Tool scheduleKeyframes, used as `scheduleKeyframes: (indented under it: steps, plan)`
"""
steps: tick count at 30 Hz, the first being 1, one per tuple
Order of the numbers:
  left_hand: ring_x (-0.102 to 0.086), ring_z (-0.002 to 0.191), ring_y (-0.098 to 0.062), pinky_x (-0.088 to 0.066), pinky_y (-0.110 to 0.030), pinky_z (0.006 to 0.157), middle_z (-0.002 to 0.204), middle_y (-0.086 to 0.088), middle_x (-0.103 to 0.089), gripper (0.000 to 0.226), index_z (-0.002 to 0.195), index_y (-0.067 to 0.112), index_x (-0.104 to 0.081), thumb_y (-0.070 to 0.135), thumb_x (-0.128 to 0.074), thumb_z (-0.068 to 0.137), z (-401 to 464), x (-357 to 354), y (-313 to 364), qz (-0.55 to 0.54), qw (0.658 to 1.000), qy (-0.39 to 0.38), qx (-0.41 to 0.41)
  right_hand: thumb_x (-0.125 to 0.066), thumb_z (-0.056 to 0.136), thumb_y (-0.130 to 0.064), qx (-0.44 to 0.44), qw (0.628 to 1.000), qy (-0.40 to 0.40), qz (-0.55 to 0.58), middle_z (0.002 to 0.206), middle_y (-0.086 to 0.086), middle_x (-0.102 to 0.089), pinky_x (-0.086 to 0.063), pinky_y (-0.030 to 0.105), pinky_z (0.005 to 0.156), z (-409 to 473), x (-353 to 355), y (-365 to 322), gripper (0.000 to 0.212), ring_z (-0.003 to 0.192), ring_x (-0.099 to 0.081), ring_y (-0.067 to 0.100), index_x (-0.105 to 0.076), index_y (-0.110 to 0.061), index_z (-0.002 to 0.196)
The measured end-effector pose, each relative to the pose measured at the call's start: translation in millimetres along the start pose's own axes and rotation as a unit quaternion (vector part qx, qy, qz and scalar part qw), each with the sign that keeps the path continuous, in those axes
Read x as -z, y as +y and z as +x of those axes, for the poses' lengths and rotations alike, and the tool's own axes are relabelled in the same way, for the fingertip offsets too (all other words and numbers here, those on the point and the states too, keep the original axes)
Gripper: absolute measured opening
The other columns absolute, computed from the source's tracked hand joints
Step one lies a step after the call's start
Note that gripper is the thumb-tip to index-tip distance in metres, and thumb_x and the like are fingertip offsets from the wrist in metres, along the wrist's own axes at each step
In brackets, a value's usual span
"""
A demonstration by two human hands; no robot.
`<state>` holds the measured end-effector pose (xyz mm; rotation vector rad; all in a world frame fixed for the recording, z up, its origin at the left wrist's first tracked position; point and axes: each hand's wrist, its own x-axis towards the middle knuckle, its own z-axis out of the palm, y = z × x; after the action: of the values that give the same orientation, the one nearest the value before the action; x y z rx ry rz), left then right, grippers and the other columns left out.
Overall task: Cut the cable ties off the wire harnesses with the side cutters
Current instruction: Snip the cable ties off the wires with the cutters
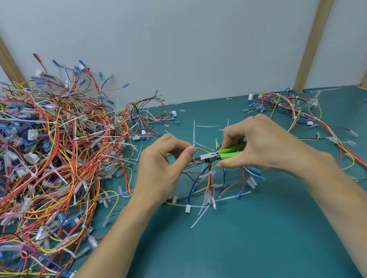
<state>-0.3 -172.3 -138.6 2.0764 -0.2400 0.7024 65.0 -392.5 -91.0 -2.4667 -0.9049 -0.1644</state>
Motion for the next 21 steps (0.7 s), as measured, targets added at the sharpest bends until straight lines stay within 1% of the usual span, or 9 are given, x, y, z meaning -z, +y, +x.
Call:
scheduleKeyframes:
  steps: [3,6,9,11,13,14,17,20,21]
  plan:
    - [-0.062,0.072,-0.008,-0.046,-0.031,0.063,0.079,0.002,-0.066,0.009,0.085,0.016,-0.071,0.015,-0.069,0.094,1.6,-0.6,-0.5,-0.037,0.998,0.033,0.028,-0.089,0.065,-0.055,-0.008,1.0,0.02,-0.005,0.07,-0.017,-0.072,-0.055,0.037,0.071,-0.1,-1.6,-0.1,0.034,0.072,-0.066,0.01,-0.071,-0.028,0.075]
    - [-0.07,0.068,-0.014,-0.053,-0.037,0.067,0.077,-0.001,-0.07,0.013,0.087,0.013,-0.063,0.013,-0.06,0.1,3.7,0.5,-2.1,-0.083,0.992,0.072,0.066,-0.087,0.068,-0.055,-0.025,0.998,0.043,-0.024,0.072,-0.014,-0.07,-0.055,0.04,0.072,1.0,-4.4,2.8,0.035,0.075,-0.064,0.014,-0.066,-0.028,0.077]
    - [-0.067,0.058,-0.02,-0.056,-0.037,0.062,0.074,-0.001,-0.072,0.013,0.089,0.011,-0.06,0.014,-0.057,0.101,4.9,0.5,-6.6,-0.093,0.987,0.086,0.103,-0.082,0.074,-0.042,-0.053,0.993,0.103,-0.009,0.072,-0.009,-0.069,-0.054,0.041,0.073,2.7,-7.9,8.4,0.025,0.075,-0.063,0.019,-0.064,-0.026,0.08]
    - [-0.065,0.055,-0.02,-0.055,-0.036,0.059,0.071,-0.001,-0.072,0.012,0.088,0.012,-0.062,0.015,-0.059,0.099,4.6,0.6,-9.3,-0.078,0.986,0.086,0.12,-0.079,0.075,-0.031,-0.078,0.986,0.143,0.026,0.071,-0.008,-0.067,-0.052,0.036,0.07,4.5,-9.3,11.0,0.017,0.071,-0.061,0.014,-0.063,-0.026,0.08]
    - [-0.064,0.055,-0.019,-0.055,-0.036,0.059,0.069,0.001,-0.072,0.012,0.087,0.014,-0.065,0.016,-0.062,0.098,4.3,1.5,-10.7,-0.065,0.986,0.084,0.129,-0.076,0.075,-0.022,-0.092,0.98,0.158,0.073,0.068,-0.01,-0.065,-0.047,0.028,0.065,5.7,-11.0,10.6,0.014,0.065,-0.057,0.007,-0.063,-0.026,0.078]
    - [-0.063,0.055,-0.018,-0.055,-0.037,0.059,0.068,0.003,-0.072,0.012,0.085,0.016,-0.067,0.016,-0.063,0.097,4.3,1.6,-11.1,-0.059,0.986,0.083,0.133,-0.075,0.076,-0.017,-0.096,0.979,0.157,0.094,0.069,-0.011,-0.065,-0.046,0.025,0.065,5.9,-12.1,9.7,0.015,0.065,-0.058,0.006,-0.063,-0.025,0.078]
    - [-0.061,0.055,-0.013,-0.056,-0.037,0.061,0.065,0.004,-0.07,0.013,0.083,0.021,-0.069,0.017,-0.066,0.094,4.2,2.2,-11.4,-0.043,0.986,0.08,0.141,-0.073,0.078,-0.008,-0.095,0.975,0.131,0.153,0.079,-0.008,-0.074,-0.054,0.029,0.073,6.5,-16.0,4.8,0.018,0.074,-0.069,0.011,-0.065,-0.023,0.082]
    - [-0.062,0.059,-0.021,-0.058,-0.043,0.066,0.066,0.004,-0.068,0.01,0.084,0.023,-0.071,0.017,-0.067,0.092,5.4,2.6,-13.3,-0.019,0.985,0.079,0.151,-0.068,0.08,0.0,-0.084,0.971,0.099,0.199,0.083,-0.012,-0.078,-0.05,0.015,0.067,6.3,-20.5,1.8,0.022,0.072,-0.07,0.002,-0.063,-0.02,0.085]
    - [-0.061,0.06,-0.022,-0.057,-0.045,0.067,0.067,0.005,-0.066,0.01,0.086,0.024,-0.07,0.016,-0.067,0.091,5.6,2.3,-13.8,-0.009,0.985,0.079,0.155,-0.068,0.081,0.001,-0.081,0.971,0.088,0.205,0.083,-0.013,-0.078,-0.05,0.013,0.066,6.1,-21.6,1.5,0.022,0.073,-0.071,0.001,-0.062,-0.019,0.086]
